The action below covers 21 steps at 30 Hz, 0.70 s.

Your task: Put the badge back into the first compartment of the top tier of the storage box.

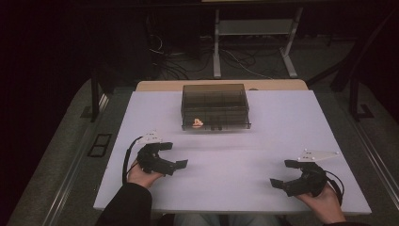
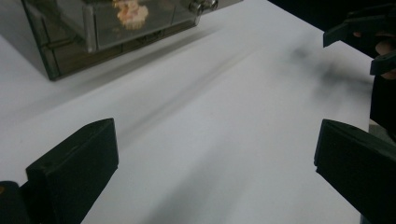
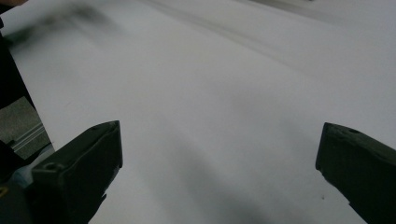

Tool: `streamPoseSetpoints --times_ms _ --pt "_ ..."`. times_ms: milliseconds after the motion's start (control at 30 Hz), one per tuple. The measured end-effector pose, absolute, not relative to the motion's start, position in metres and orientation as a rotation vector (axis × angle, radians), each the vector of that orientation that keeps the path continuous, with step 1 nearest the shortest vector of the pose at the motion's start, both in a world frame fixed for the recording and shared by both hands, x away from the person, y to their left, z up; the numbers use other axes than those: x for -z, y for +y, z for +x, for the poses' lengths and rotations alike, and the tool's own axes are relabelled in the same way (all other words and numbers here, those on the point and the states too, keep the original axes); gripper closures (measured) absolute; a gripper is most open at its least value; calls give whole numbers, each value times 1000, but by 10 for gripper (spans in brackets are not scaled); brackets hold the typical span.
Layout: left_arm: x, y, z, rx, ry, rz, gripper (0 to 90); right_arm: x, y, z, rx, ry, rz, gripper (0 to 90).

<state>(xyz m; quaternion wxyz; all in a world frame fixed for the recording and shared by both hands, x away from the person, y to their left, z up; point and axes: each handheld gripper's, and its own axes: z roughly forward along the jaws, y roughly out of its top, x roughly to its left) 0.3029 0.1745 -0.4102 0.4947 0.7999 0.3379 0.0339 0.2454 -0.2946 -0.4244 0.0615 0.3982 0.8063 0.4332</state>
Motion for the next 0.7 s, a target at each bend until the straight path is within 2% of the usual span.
streamPoseSetpoints --times_ms 300,700 --pt "428 181 291 -88 835 1928 0 424 -294 245 -1311 2438 1206 1" --pt "433 185 278 -97 833 1906 0 423 -295 245 -1313 2435 1204 1"
